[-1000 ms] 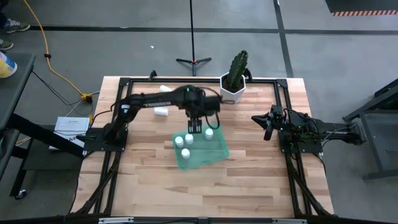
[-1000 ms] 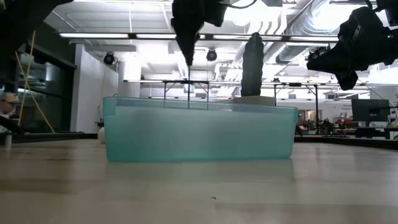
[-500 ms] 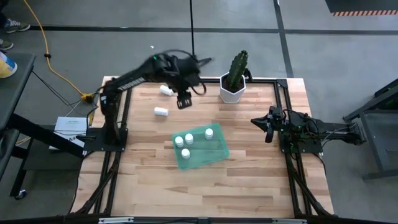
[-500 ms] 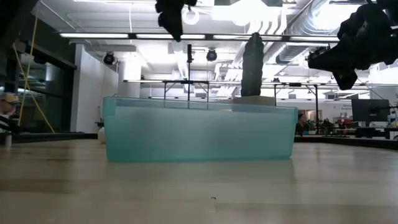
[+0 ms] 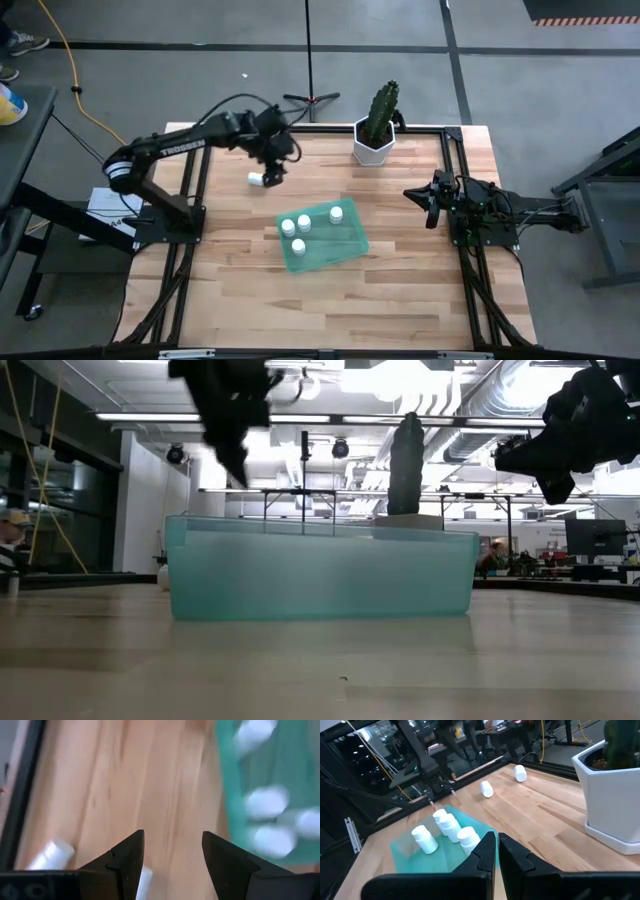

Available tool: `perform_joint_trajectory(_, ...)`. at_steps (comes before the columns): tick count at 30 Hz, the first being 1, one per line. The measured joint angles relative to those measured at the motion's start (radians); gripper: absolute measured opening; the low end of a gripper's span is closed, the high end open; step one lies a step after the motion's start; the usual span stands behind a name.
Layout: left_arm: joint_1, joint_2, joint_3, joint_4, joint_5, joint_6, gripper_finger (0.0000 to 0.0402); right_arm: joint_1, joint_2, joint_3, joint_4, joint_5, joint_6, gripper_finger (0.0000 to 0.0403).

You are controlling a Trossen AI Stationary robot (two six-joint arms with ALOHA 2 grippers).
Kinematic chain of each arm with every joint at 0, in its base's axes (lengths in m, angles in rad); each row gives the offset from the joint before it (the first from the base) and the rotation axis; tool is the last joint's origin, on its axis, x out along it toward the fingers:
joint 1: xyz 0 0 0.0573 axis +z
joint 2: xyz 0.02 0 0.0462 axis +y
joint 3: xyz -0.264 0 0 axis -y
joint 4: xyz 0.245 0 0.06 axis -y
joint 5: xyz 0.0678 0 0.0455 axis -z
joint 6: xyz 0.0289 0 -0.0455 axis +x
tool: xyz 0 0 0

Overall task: Pick and place pill bottles into a basket
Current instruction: Put the bottom white pill bottle into the green bin

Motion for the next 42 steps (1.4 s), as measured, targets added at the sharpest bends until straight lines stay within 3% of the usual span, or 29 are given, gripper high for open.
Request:
perform_joint_trajectory(4, 0.035, -0.032, -0.162, 0.04, -0.008, 0.05, 0.0232, 0.0, 0.0, 0.0, -0.002, 0.0, -0.003, 0.0012)
perform_joint_trajectory(10, 0.051, -0.019, -0.258, 0.03, -0.103, 0.115, 0.0232, 0.0, 0.0, 0.0, -0.004, 0.0, 0.006, 0.0012)
perform_joint_trajectory(18, 0.05, -0.019, -0.261, 0.037, -0.116, 0.309, 0.0245, 0.0, 0.0, 0.0, -0.006, 0.046, 0.008, 0.0012)
perform_joint_trajectory(26, 0.05, 0.049, -0.261, 0.07, -0.122, 0.365, 0.0332, 0.0, 0.0, 0.0, -0.007, 0.053, 0.005, 0.0012)
perform_joint_trajectory(30, 0.05, 0.104, -0.261, 0.066, -0.194, 0.355, 0.0358, 0.0, 0.0, 0.0, -0.007, 0.053, 0.009, 0.0012)
perform_joint_trajectory(42, 0.05, 0.231, -0.261, 0.067, -0.221, 0.383, 0.0345, 0.0, 0.0, 0.0, -0.007, 0.053, 0.016, 0.0012)
